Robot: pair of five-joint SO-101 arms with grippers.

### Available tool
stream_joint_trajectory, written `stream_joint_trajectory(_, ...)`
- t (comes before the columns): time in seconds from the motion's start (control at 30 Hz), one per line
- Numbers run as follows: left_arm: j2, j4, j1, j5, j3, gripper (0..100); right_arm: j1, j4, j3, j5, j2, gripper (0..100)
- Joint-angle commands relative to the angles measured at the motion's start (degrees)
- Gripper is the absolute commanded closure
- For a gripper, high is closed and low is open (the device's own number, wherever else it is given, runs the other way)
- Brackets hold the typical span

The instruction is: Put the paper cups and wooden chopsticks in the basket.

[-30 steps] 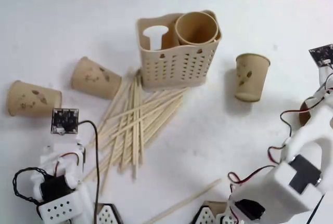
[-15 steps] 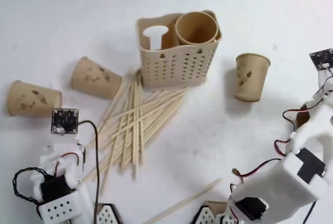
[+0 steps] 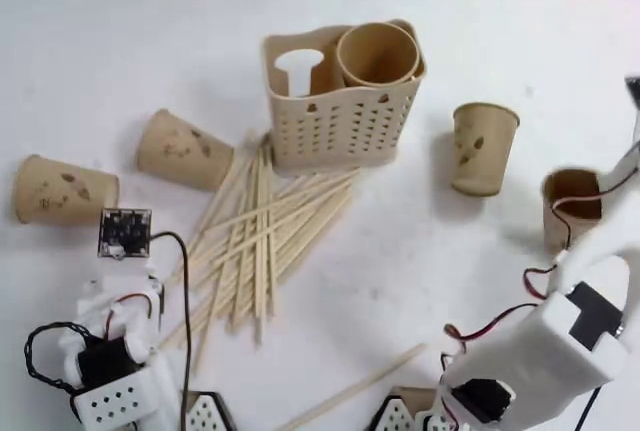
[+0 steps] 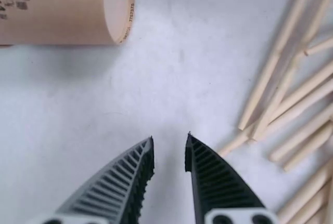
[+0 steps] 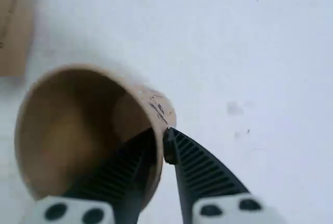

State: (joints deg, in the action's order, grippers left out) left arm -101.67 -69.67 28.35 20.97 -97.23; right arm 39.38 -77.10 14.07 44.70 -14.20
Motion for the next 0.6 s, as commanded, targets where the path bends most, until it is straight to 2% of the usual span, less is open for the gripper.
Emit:
stream_joint_trajectory(0.0, 0.2, -0.4, 0.1, 0.7, 0.0, 88, -6.3, -14.5, 16.8, -7.4, 6.5, 98.2)
stream_joint_trajectory(0.13, 0.2, -0.4, 0.2, 0.7, 0.0, 88, -14.0, -21.7, 29.9, -15.4, 6.6, 98.2)
stream_joint_trajectory(0.57, 0.2, -0.4, 0.2, 0.7, 0.0, 88, -36.0, -18.7, 47.8, -39.4, 8.0, 98.1)
